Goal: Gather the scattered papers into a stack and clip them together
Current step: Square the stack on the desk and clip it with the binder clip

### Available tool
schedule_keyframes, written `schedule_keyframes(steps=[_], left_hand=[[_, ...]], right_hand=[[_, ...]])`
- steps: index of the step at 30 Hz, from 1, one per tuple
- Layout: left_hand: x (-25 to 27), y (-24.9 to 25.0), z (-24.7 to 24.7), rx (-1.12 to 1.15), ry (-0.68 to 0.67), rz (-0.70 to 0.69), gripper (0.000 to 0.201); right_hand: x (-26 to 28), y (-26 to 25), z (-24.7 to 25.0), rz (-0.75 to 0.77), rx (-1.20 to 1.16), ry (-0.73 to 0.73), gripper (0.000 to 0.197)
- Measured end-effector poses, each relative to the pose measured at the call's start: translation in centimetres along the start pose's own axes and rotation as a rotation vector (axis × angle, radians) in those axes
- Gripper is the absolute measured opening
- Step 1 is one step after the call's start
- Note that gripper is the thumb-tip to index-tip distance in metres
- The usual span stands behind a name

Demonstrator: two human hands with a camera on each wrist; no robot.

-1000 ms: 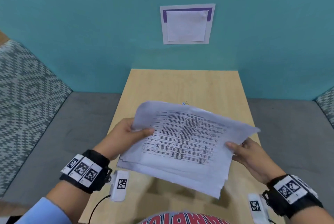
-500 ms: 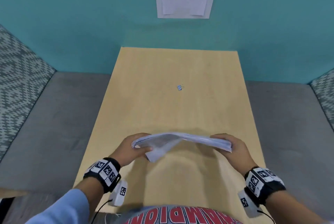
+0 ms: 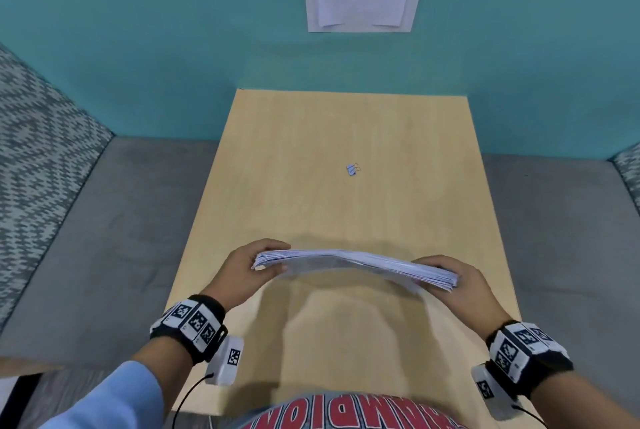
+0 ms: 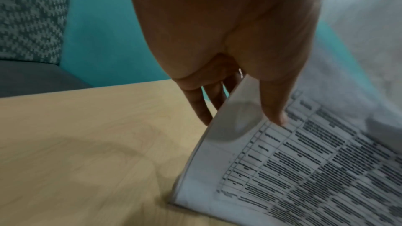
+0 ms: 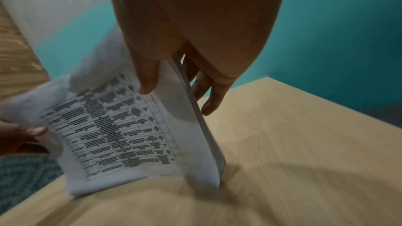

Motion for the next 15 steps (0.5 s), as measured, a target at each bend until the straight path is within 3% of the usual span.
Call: schedule_keyframes(steps=[2, 5, 6, 8, 10, 11, 15], left_hand=[[0.1, 0.1, -0.1, 0.032, -0.009, 0.039, 0.034], [0.1, 1.8, 0.8, 0.111, 0.068, 0.018, 0.04], [0.2, 2.9, 1.0, 0.046, 0.099, -0.018, 0.042], [0.7, 7.7, 0.1, -0.341, 0.134, -0.254, 0.053], [1.6, 12.3, -4.8, -0.721, 0.074, -0.553, 0.07], [2.0, 13.9, -8.0, -0.821, 0.013, -0.633, 0.079], [1.8, 15.9, -20.4, -1.057, -0.191, -0.642, 0.105]], right_hand=[[-0.2, 0.4, -0.6, -0.018, 0.005, -0.019, 0.04], [-0.6, 0.0, -1.2, -0.025, -0.053, -0.03, 0.031], [-0.6, -0.2, -1.2, -0.031, -0.07, -0.027, 0.028], [-0.5, -0.5, -1.4, -0.028, -0.066, -0.036, 0.024], [-0.4, -0.4, -1.5, -0.029, -0.035, -0.051, 0.024], [-0.3, -0.4, -1.6, -0.024, -0.022, -0.061, 0.025], [0.0, -1.1, -2.0, -0.011, 0.041, -0.083, 0.038]])
Point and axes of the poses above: each hand's wrist, its own x-axis away from the middle knuckle, its own z-axis out of the back of the hand, y = z × x, the point moved 10 cm from there along -x, towards the middle knuckle
